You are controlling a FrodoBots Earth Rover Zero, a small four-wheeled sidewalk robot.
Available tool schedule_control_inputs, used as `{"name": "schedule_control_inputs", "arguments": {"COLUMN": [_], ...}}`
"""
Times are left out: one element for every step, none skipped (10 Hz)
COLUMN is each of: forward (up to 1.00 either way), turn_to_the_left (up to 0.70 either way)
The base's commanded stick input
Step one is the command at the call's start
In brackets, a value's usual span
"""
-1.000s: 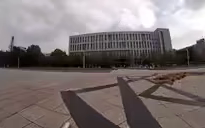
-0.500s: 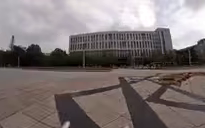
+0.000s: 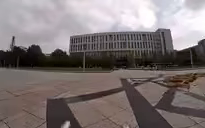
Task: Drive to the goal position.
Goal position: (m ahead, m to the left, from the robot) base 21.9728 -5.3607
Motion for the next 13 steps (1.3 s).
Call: {"name": "schedule_control_inputs", "arguments": {"forward": [0.7,0.7,0.7,0.7,0.7,0.7,0.7,0.7,0.7,0.7,0.7,0.7,0.7], "turn_to_the_left": [-0.25,-0.09,-0.02,-0.09,-0.16,-0.03,0.0,0.0,0.0,0.0,-0.02,-0.05,-0.26]}}
